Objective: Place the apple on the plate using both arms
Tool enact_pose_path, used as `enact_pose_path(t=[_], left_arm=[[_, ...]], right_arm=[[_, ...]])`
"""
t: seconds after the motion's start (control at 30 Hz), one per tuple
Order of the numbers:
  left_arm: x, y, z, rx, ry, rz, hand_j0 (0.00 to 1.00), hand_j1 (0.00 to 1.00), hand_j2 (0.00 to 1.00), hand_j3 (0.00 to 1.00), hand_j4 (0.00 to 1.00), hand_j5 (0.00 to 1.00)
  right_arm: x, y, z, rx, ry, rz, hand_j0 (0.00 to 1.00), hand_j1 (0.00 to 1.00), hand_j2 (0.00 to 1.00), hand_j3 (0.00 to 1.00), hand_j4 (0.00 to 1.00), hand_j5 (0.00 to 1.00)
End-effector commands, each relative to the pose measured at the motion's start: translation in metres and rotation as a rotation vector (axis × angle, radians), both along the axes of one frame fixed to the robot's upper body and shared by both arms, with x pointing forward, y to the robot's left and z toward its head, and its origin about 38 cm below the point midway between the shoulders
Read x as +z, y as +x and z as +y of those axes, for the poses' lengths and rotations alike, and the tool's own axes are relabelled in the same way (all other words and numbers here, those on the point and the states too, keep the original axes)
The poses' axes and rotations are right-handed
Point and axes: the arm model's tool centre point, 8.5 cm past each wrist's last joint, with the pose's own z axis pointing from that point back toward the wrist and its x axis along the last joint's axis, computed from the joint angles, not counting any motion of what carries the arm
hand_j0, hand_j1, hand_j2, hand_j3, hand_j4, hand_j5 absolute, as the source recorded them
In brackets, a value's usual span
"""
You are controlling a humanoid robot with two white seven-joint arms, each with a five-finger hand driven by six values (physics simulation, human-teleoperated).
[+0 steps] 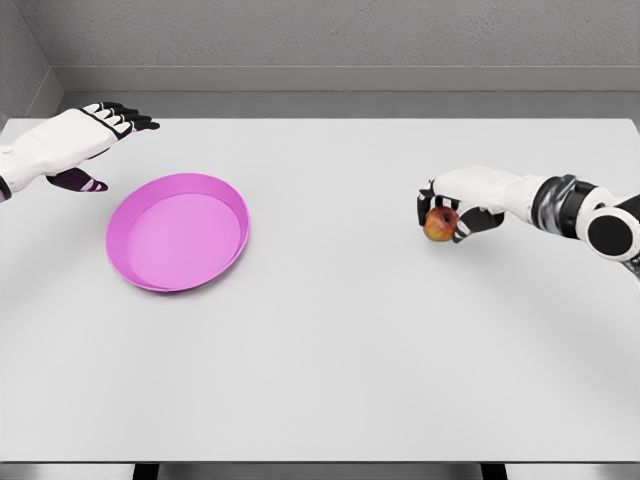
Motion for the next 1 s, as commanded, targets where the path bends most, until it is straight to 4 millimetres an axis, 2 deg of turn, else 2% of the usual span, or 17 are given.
enact_pose_path(t=[0.0,0.1,0.43,0.67,0.83,0.87,0.9,0.97], left_arm=[[0.001,0.0,0.0,0.002,-0.006,-0.001,1.0,1.0,1.0,1.0,1.0,1.0],[0.002,0.0,0.001,0.003,-0.007,-0.005,1.0,1.0,1.0,1.0,1.0,1.0],[0.002,0.001,0.001,0.004,-0.008,-0.005,1.0,1.0,1.0,1.0,1.0,1.0],[0.002,0.001,0.0,0.001,-0.008,-0.004,1.0,1.0,1.0,1.0,1.0,1.0],[0.001,0.001,-0.001,0.0,-0.008,-0.004,1.0,1.0,1.0,1.0,1.0,1.0],[0.002,0.001,0.0,0.001,-0.006,-0.004,1.0,1.0,1.0,1.0,1.0,1.0],[0.001,0.0,0.0,0.002,-0.008,-0.002,1.0,1.0,1.0,1.0,1.0,1.0],[0.002,0.0,0.0,0.001,-0.007,-0.004,1.0,1.0,1.0,1.0,1.0,1.0]], right_arm=[[0.0,-0.002,0.012,0.025,0.019,0.0,0.4,0.4,0.4,0.4,0.4,0.4],[-0.004,-0.003,0.032,0.067,0.041,0.025,0.4,0.4,0.4,0.4,0.4,0.4],[-0.001,-0.004,0.074,0.138,0.112,0.029,0.4,0.4,0.4,0.4,0.4,0.4],[0.0,-0.006,0.098,0.175,0.147,0.03,0.4,0.4,0.4,0.4,0.4,0.4],[-0.001,-0.006,0.105,0.189,0.15,0.034,0.42,0.42,0.42,0.42,0.42,0.42],[-0.002,-0.005,0.104,0.172,0.147,0.04,0.91,0.91,0.91,0.91,0.91,0.91],[-0.003,-0.003,0.101,0.134,0.141,0.05,1.0,1.0,1.0,1.0,1.0,1.0],[-0.003,-0.003,0.102,0.132,0.144,0.052,1.0,1.0,1.0,1.0,1.0,1.0]])
